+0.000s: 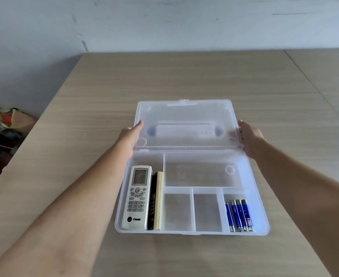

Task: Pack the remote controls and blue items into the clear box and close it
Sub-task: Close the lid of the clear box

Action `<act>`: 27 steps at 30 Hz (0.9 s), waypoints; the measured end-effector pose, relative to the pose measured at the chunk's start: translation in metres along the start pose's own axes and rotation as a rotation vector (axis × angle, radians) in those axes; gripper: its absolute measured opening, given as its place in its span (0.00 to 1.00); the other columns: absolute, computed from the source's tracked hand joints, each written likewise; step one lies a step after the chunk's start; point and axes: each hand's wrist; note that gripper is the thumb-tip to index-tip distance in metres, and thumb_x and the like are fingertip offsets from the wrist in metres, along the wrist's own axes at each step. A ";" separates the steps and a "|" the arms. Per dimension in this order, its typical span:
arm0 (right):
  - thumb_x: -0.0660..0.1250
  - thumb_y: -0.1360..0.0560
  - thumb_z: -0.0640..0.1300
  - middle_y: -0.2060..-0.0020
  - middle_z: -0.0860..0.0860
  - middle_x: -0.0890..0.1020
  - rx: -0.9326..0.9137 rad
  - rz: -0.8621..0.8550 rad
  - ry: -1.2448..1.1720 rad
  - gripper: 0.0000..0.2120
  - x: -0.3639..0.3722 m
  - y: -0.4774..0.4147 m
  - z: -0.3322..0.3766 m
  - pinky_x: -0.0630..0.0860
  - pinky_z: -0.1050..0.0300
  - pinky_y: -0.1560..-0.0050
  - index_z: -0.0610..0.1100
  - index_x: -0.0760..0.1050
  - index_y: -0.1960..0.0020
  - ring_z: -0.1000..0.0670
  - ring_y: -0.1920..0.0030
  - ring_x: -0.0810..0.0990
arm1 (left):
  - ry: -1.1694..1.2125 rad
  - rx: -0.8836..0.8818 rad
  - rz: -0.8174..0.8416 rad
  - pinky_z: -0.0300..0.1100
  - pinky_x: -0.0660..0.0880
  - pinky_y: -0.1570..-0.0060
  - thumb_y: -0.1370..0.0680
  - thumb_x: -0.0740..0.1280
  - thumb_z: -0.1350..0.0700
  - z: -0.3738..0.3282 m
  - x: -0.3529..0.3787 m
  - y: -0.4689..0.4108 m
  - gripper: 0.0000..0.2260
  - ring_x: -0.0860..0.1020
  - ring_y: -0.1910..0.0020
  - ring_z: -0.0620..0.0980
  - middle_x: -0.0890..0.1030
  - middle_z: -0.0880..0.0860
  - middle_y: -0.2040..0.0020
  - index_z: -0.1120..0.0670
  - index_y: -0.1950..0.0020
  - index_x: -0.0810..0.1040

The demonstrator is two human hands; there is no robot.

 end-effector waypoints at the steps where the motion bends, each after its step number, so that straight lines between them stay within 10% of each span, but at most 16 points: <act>1: 0.61 0.24 0.53 0.75 0.53 0.82 -0.030 -0.005 -0.024 0.13 0.001 0.001 0.004 0.73 0.53 0.59 0.43 0.76 0.56 0.50 0.67 0.79 | 0.038 0.027 0.011 0.55 0.66 0.31 0.24 0.63 0.38 -0.005 -0.001 0.000 0.32 0.69 0.30 0.56 0.71 0.53 0.29 0.55 0.26 0.66; 7: 0.55 0.21 0.53 0.74 0.51 0.83 -0.177 -0.104 -0.170 0.19 0.002 0.021 0.028 0.74 0.56 0.54 0.43 0.77 0.61 0.51 0.65 0.80 | 0.220 0.137 0.101 0.52 0.63 0.29 0.37 0.61 0.27 -0.016 -0.009 -0.004 0.42 0.70 0.30 0.51 0.73 0.48 0.29 0.48 0.28 0.68; 10: 0.54 0.21 0.54 0.65 0.48 0.82 -0.225 -0.094 -0.221 0.21 -0.004 0.039 0.034 0.76 0.56 0.52 0.44 0.77 0.64 0.51 0.65 0.79 | 0.319 0.148 0.103 0.48 0.64 0.29 0.24 0.54 0.32 -0.023 -0.017 0.031 0.33 0.71 0.31 0.49 0.74 0.49 0.30 0.52 0.28 0.69; 14: 0.56 0.22 0.56 0.64 0.52 0.77 -0.247 -0.066 -0.271 0.19 -0.016 0.071 0.035 0.73 0.58 0.54 0.47 0.74 0.64 0.51 0.63 0.75 | 0.469 0.180 0.049 0.43 0.70 0.41 0.21 0.51 0.35 -0.020 -0.029 0.053 0.24 0.78 0.50 0.50 0.79 0.51 0.55 0.54 0.53 0.74; 19: 0.54 0.21 0.46 0.58 0.52 0.75 -0.186 0.124 -0.411 0.11 -0.042 0.103 0.014 0.73 0.62 0.53 0.48 0.74 0.53 0.54 0.59 0.76 | 0.607 0.177 0.105 0.37 0.73 0.54 0.20 0.56 0.47 0.000 -0.049 0.093 0.14 0.74 0.63 0.47 0.73 0.51 0.63 0.53 0.60 0.72; 21: 0.55 0.21 0.42 0.45 0.47 0.76 -0.090 0.179 -0.517 0.15 -0.053 0.114 0.000 0.74 0.55 0.39 0.44 0.72 0.36 0.47 0.45 0.77 | 0.635 0.133 0.169 0.34 0.77 0.63 0.21 0.56 0.55 0.018 -0.061 0.105 0.11 0.74 0.64 0.46 0.75 0.51 0.61 0.55 0.62 0.70; 23: 0.58 0.21 0.42 0.38 0.42 0.74 -0.021 0.207 -0.561 0.19 -0.063 0.126 -0.013 0.74 0.51 0.37 0.37 0.69 0.32 0.42 0.38 0.75 | 0.593 0.088 0.253 0.32 0.80 0.68 0.22 0.57 0.61 0.040 -0.075 0.113 0.08 0.78 0.66 0.45 0.78 0.52 0.57 0.58 0.60 0.72; 27: 0.61 0.23 0.34 0.56 0.43 0.78 -0.025 0.193 -0.250 0.12 -0.083 0.146 -0.041 0.82 0.57 0.64 0.31 0.74 0.42 0.48 0.61 0.80 | 0.296 0.126 0.271 0.26 0.76 0.69 0.22 0.57 0.71 0.082 -0.086 0.132 0.17 0.78 0.57 0.44 0.78 0.54 0.48 0.62 0.34 0.73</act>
Point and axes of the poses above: each hand's wrist, its own y-axis away from the middle knuckle, its own x-axis out of the palm, z = x × y
